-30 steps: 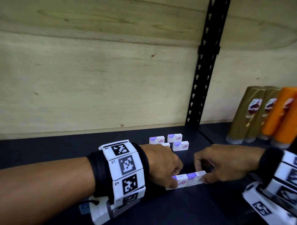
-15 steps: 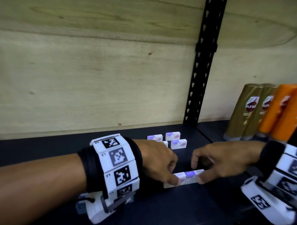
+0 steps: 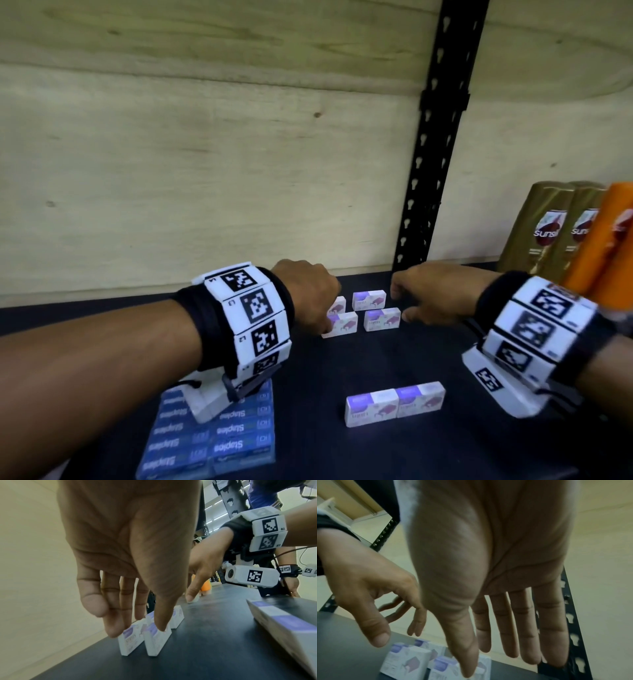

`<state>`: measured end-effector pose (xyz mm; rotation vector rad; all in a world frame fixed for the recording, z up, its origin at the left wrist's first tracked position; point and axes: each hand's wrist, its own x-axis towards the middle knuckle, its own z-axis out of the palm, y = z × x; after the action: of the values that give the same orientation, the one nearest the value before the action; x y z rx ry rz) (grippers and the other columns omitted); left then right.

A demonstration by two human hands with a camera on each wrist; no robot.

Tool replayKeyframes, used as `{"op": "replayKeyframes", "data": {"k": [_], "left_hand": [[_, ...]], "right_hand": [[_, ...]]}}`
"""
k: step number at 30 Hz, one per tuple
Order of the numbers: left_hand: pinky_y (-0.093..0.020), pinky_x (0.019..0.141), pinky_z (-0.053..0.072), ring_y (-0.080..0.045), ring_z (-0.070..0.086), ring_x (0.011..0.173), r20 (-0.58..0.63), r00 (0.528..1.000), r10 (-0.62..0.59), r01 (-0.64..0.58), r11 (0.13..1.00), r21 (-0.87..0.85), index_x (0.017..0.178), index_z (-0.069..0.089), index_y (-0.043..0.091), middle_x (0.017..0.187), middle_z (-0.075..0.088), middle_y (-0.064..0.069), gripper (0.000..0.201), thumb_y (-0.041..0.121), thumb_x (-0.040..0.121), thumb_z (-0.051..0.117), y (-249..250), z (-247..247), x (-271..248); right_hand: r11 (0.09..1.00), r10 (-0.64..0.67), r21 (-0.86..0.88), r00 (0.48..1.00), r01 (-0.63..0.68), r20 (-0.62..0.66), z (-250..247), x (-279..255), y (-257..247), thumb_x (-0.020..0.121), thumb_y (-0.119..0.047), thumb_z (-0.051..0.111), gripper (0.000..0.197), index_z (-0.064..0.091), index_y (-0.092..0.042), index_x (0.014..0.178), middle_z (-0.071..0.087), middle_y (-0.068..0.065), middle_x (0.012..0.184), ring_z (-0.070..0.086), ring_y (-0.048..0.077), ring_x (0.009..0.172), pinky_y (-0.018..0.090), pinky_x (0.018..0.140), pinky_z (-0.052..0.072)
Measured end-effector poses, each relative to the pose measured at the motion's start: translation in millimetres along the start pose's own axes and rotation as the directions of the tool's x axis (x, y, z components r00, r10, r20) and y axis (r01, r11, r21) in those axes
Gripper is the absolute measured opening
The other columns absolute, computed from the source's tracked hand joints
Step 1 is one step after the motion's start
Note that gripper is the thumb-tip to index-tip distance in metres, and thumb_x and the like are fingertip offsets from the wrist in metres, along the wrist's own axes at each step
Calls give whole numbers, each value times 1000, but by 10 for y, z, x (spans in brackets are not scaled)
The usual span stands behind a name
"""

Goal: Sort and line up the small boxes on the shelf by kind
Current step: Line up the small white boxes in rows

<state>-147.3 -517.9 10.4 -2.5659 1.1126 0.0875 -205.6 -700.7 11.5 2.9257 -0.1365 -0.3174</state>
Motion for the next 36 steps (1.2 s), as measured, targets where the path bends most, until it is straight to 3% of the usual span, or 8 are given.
{"op": "replayKeyframes", "data": {"k": [5,9,12,16,22,27,31,36], "left_hand": [[-31,69,40,-24,58,94,51,998,23,-25,999,39,123,60,17,118,59,-4,34,38,96,57,33,11,75],[-30,61,36,-20,49,80,59,998,35,-38,998,52,111,62,15,88,50,2,22,32,98,56,85,-18,65],[-30,62,38,-19,49,76,54,997,47,-49,998,37,90,54,18,73,40,5,16,33,96,59,98,-49,12],[-30,66,41,-19,50,79,51,996,80,-80,997,3,96,55,23,72,39,8,14,36,94,60,126,-38,-109],[-30,65,43,-19,52,80,54,992,117,-116,993,-16,95,60,21,79,47,7,16,37,92,60,166,8,-278],[-29,66,45,-19,58,85,84,988,127,-122,991,-62,102,68,22,90,57,7,20,38,91,61,174,17,-390],[-30,65,45,-19,59,87,95,984,149,-142,987,-78,98,68,24,92,60,6,18,39,91,60,162,43,-481],[-31,70,50,-20,62,89,101,980,171,-161,982,-101,98,68,23,95,67,6,20,39,90,59,169,79,-550]], "right_hand": [[1000,-17,-2,999,17,43,14,121,-13,94,-29,62,22,65,-18,112,67,0,109,62,20,99,31,80,48],[1000,-11,10,997,10,70,36,177,-39,94,-27,62,19,67,-12,104,68,3,104,64,23,97,30,76,47],[1000,-31,-4,997,31,75,37,136,-48,93,-28,63,16,67,-14,100,66,1,96,64,23,94,29,73,46],[998,-66,14,997,65,45,68,-37,-32,91,-31,66,6,65,-25,91,59,-11,81,61,14,84,24,68,44],[996,-86,28,993,84,76,113,-309,-20,92,-32,64,7,65,-26,95,64,-11,87,62,10,85,25,76,49],[995,-85,69,992,78,95,114,-453,0,93,-31,64,5,65,-26,92,62,-11,75,55,2,68,19,66,44],[992,-104,88,986,93,131,116,-546,7,94,-33,63,4,65,-30,93,67,-11,88,58,1,75,17,68,43],[988,-129,99,982,116,140,127,-621,12,92,-36,65,6,66,-30,92,70,-12,86,61,2,76,17,67,46]]}}
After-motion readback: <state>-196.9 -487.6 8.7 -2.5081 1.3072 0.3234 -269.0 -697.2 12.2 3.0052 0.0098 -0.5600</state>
